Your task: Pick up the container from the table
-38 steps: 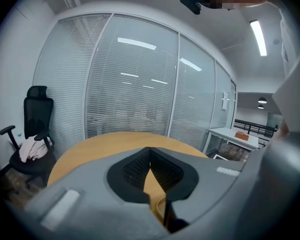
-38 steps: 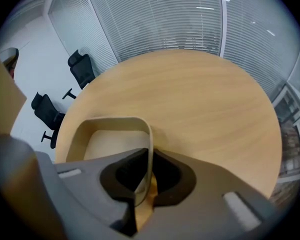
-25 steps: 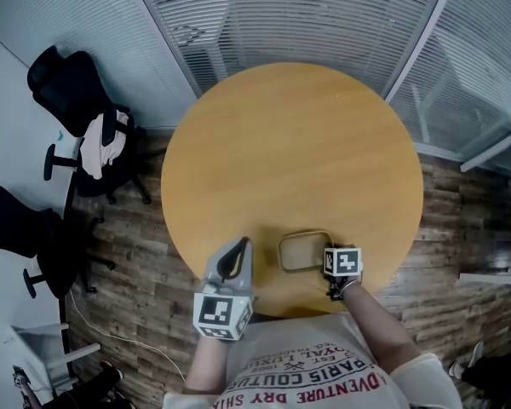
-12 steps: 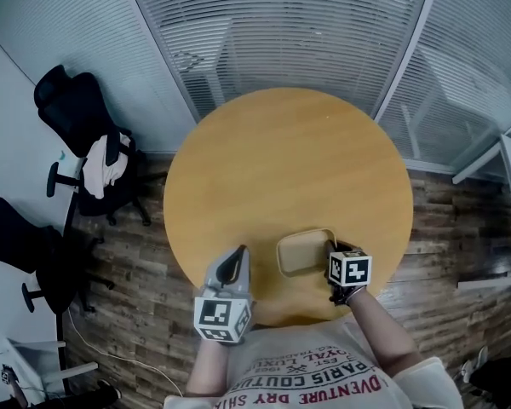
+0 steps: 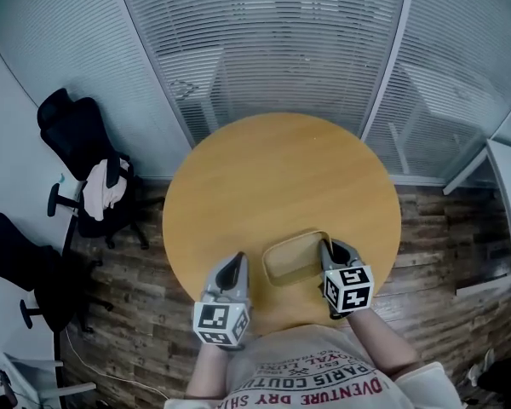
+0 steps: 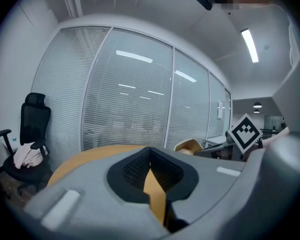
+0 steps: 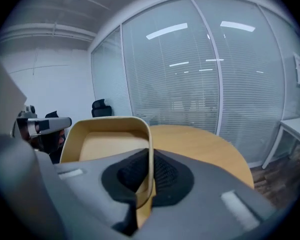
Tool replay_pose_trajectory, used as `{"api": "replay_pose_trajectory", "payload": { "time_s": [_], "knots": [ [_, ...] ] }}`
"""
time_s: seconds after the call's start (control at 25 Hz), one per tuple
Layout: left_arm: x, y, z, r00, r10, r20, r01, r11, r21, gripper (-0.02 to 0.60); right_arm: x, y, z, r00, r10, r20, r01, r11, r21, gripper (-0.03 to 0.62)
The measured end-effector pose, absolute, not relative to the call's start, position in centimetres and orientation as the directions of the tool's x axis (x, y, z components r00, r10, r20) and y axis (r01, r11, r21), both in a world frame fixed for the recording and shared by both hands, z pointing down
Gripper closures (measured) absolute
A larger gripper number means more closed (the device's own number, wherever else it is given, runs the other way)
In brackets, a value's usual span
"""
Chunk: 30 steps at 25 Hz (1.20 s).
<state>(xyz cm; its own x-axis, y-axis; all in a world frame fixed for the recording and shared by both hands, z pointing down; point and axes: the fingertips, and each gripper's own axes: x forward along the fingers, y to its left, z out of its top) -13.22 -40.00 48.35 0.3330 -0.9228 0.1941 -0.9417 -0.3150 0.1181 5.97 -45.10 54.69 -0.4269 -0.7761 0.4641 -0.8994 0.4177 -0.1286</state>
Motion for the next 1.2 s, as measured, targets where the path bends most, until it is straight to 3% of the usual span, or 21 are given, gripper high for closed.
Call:
{"api": "replay_pose_trajectory", "payload": {
  "time_s": [0.36,0.76,0.96,1.2],
  "knots": [
    [-11.6,-39.0,46.3,0.338,-0.929,0.153,-0.940,-0.327,0.095,0.575,8.8,-44.2,47.8,-0.374,-0.900,0.223,-0.927,0.367,-0.071,0.589],
    [-10.6,-38.4,45.0,0.330,-0.934,0.135,-0.944,-0.323,0.072,0.575,10.4,-42.1,42.3,-0.383,-0.924,0.013,-0.921,0.383,0.067,0.589],
    [-10.5,-38.5,44.3,0.330,-0.937,0.115,-0.944,-0.325,0.060,0.575,10.2,-41.5,41.6,-0.404,-0.914,-0.025,-0.912,0.401,0.086,0.589],
    [-10.1,-38.5,43.9,0.331,-0.938,0.106,-0.944,-0.327,0.053,0.575,10.7,-41.7,42.3,-0.404,-0.915,0.014,-0.911,0.403,0.089,0.589]
  ]
}}
